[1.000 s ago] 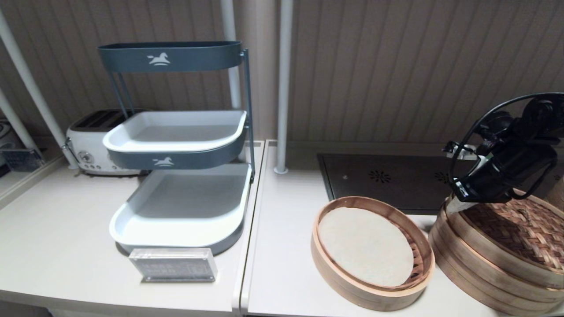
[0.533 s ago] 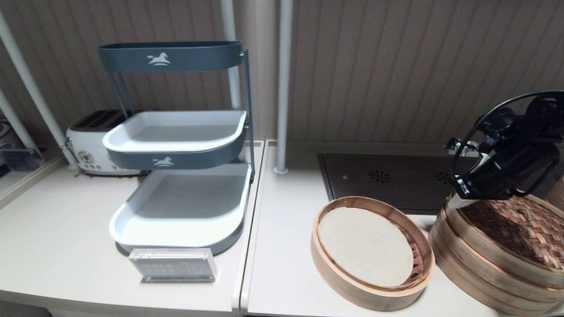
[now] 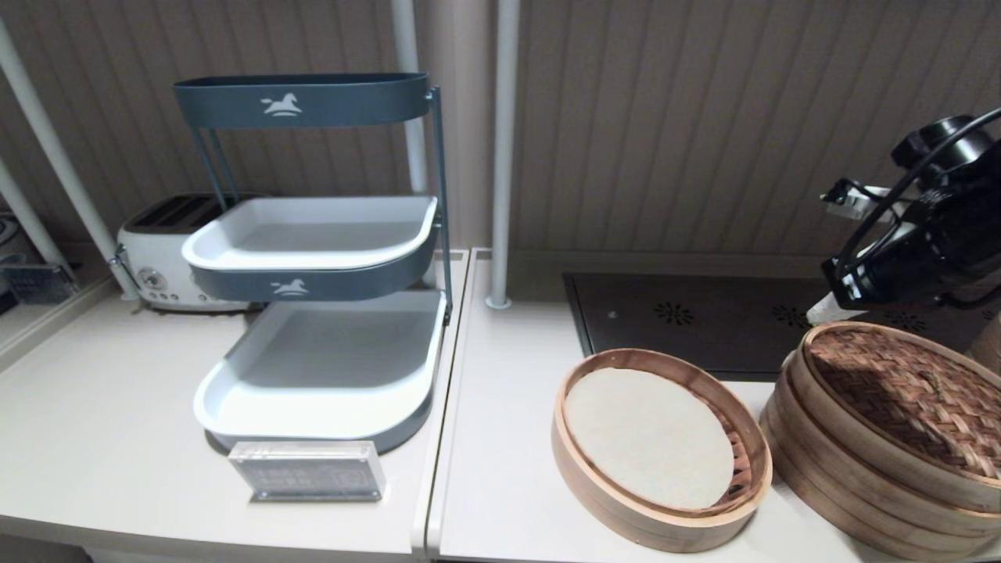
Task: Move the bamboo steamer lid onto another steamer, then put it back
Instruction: Pick up the steamer
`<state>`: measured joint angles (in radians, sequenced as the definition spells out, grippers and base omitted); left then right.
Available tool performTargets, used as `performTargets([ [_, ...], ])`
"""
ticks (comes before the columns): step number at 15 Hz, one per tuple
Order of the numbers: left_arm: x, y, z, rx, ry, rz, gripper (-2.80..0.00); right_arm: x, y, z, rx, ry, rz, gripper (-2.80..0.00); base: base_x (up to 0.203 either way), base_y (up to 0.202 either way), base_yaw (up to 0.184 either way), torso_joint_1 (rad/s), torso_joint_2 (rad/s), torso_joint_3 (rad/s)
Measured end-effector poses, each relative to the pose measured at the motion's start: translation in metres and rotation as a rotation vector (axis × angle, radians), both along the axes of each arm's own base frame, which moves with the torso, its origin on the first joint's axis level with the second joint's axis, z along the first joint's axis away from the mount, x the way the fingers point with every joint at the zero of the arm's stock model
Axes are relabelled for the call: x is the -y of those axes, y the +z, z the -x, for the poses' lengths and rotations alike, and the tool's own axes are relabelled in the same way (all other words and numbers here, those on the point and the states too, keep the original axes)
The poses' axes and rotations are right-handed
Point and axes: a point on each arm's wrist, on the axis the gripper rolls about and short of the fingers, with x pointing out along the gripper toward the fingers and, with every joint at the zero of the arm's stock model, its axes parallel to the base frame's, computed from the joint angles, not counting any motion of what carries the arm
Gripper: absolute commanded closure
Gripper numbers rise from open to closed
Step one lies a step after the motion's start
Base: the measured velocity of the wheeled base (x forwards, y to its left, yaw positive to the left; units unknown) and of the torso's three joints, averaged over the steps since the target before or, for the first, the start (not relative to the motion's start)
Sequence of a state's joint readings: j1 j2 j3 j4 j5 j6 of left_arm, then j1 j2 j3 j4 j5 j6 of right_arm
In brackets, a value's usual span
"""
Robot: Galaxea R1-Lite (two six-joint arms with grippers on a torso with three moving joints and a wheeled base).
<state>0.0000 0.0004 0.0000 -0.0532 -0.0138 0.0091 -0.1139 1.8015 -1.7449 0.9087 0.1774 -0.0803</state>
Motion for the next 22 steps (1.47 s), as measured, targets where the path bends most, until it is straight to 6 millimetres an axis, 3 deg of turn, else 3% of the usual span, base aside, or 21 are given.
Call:
performTargets([
  [4, 0.000, 0.000, 0.000, 0.000, 0.000, 0.000, 0.00, -0.012, 0.053, 0.083, 0.185, -0.021, -0.028, 0.00, 0.000, 0.000, 0.000, 0.000, 0.00, 0.000],
  [6, 0.000, 0.000, 0.000, 0.000, 0.000, 0.000, 0.00, -0.019, 0.061, 0.137, 0.251, -0.014, -0.031, 0.00, 0.000, 0.000, 0.000, 0.000, 0.00, 0.000],
  [8, 0.000, 0.000, 0.000, 0.000, 0.000, 0.000, 0.00, -0.025, 0.053, 0.194, 0.297, -0.006, -0.030, 0.00, 0.000, 0.000, 0.000, 0.000, 0.00, 0.000],
  [11, 0.000, 0.000, 0.000, 0.000, 0.000, 0.000, 0.00, -0.031, 0.019, 0.254, 0.324, -0.001, -0.024, 0.00, 0.000, 0.000, 0.000, 0.000, 0.00, 0.000],
  [14, 0.000, 0.000, 0.000, 0.000, 0.000, 0.000, 0.00, -0.034, -0.041, 0.290, 0.333, 0.010, -0.006, 0.00, 0.000, 0.000, 0.000, 0.000, 0.00, 0.000],
  [19, 0.000, 0.000, 0.000, 0.000, 0.000, 0.000, 0.00, -0.034, -0.147, 0.300, 0.437, 0.062, 0.048, 0.00, 0.000, 0.000, 0.000, 0.000, 0.00, 0.000],
  [22, 0.000, 0.000, 0.000, 0.000, 0.000, 0.000, 0.00, -0.033, -0.182, 0.307, 0.683, 0.024, 0.146, 0.00, 0.000, 0.000, 0.000, 0.000, 0.00, 0.000],
])
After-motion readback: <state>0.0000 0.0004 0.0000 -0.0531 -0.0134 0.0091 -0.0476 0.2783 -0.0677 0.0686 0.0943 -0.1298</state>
